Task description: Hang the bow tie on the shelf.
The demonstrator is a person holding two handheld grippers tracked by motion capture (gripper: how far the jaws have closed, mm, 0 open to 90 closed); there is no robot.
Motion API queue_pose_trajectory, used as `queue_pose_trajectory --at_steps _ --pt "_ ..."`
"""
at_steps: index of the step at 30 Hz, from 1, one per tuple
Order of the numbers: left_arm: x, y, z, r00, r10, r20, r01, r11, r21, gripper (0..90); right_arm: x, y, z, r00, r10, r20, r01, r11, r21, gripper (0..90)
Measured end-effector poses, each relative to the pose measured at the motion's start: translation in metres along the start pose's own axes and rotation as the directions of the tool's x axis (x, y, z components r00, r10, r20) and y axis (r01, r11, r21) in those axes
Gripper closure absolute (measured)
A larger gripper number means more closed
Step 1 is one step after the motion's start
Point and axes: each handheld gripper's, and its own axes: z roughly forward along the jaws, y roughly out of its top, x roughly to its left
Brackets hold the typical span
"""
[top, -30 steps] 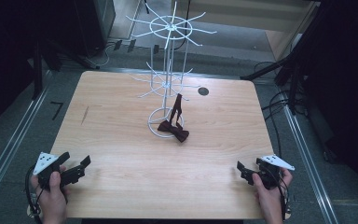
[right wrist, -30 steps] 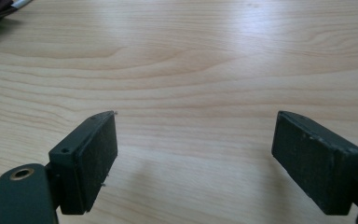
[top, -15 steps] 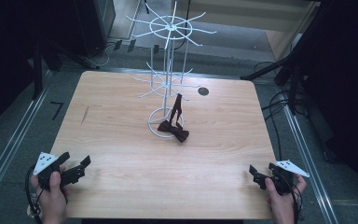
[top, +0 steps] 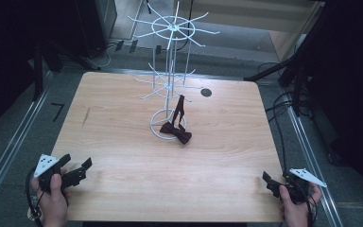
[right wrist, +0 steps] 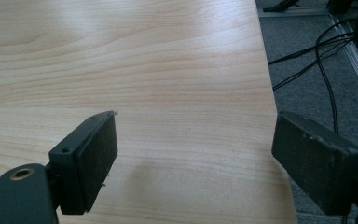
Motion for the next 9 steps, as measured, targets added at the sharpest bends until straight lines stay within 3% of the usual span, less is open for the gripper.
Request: queue_pose_trajectory --at_steps 9 --pt "0.0003 0.0002 0.0004 1.0 -0.001 0.001 0.001 1.0 0.005 13.7 0.0002 -0.0008 0.0001 1.0 0.007 -0.001 -0.007 1.0 -0.001 14.4"
